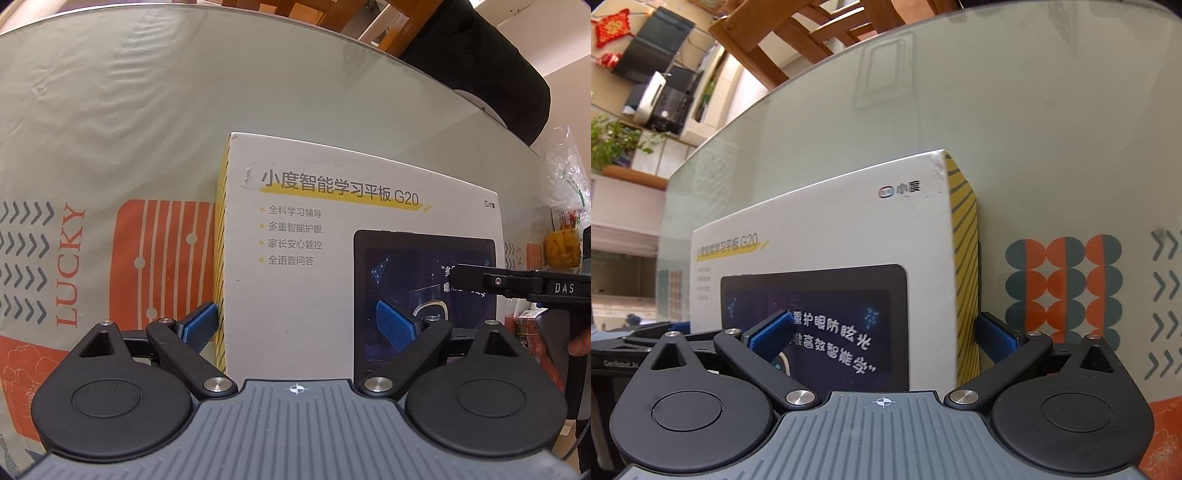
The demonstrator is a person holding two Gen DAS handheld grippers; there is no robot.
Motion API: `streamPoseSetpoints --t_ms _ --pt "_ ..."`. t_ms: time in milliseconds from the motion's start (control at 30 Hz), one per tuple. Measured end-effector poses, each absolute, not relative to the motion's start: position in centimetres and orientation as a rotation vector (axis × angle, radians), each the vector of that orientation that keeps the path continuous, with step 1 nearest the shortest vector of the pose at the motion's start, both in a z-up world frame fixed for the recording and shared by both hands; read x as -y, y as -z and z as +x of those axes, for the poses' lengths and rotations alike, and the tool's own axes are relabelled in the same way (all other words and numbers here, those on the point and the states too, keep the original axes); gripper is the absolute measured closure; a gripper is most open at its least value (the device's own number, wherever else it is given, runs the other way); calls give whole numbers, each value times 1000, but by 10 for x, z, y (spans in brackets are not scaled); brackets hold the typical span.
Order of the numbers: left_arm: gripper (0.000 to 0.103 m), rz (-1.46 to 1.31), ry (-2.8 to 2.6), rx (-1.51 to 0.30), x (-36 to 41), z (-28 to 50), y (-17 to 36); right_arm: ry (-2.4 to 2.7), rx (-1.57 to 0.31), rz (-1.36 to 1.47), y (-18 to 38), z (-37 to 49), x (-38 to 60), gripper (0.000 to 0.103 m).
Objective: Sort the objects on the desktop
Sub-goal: 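Lift the lid with both tools and carry it over the box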
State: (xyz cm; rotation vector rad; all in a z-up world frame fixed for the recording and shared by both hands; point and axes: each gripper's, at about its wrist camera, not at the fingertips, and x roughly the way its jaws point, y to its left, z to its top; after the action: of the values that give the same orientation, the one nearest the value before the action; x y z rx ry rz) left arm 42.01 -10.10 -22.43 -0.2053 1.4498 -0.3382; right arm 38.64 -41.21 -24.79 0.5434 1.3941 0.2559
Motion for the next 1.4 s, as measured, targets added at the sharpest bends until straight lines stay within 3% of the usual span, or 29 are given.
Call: streamPoseSetpoints --t_ms 400,867,1400 --pt "0 -177 291 -1387 89 412 198 -215 -1382 521 234 378 373 0" --pt "0 -200 295 -1271 81 393 141 -240 -1288 450 170 356 349 0" --pt "0 -189 286 -1179 55 327 96 -253 -1220 426 128 305 317 0"
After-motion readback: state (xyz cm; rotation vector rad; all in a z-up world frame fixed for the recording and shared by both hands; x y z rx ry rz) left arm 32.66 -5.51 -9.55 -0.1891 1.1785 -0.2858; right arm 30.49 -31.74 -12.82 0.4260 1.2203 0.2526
